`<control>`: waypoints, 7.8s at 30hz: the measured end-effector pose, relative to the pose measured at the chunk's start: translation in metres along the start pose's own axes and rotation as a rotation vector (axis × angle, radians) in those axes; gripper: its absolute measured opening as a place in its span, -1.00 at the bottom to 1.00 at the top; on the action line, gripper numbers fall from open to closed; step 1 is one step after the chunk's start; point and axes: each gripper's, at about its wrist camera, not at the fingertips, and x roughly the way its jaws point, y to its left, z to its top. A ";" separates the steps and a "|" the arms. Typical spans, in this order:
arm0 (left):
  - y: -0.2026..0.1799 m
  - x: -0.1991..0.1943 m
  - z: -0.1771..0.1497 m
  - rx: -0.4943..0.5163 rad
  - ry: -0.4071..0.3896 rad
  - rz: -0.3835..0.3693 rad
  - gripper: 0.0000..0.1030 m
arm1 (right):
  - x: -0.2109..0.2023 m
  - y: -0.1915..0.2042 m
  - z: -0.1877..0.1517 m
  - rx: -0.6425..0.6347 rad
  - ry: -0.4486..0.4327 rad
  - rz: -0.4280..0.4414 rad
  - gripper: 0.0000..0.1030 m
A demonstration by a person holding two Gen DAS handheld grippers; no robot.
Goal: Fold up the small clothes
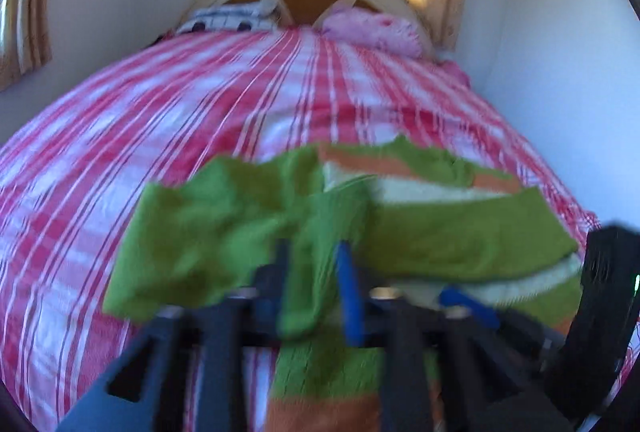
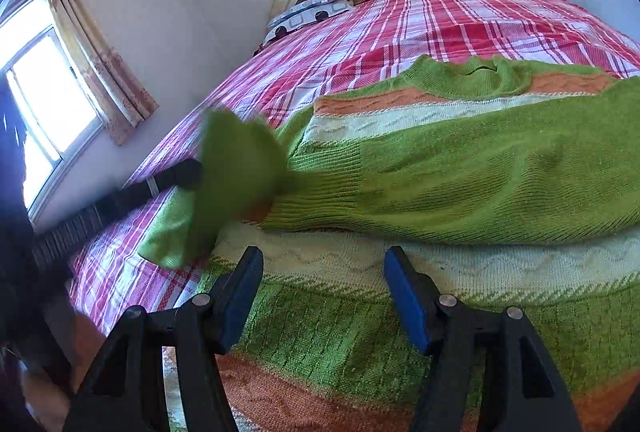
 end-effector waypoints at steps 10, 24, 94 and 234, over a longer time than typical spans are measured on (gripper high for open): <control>0.023 -0.037 -0.064 -0.175 -0.045 0.071 0.70 | -0.003 -0.008 0.000 0.046 -0.007 0.045 0.24; 0.037 -0.015 -0.084 -0.315 0.045 0.017 0.70 | 0.015 0.013 0.019 0.096 0.097 0.072 0.09; 0.031 0.000 -0.076 -0.268 0.090 0.069 0.81 | -0.206 -0.092 0.040 0.007 -0.225 -0.292 0.00; 0.016 -0.093 -0.138 -0.015 0.058 -0.266 -0.30 | -0.155 -0.176 -0.013 0.178 -0.056 -0.256 -0.91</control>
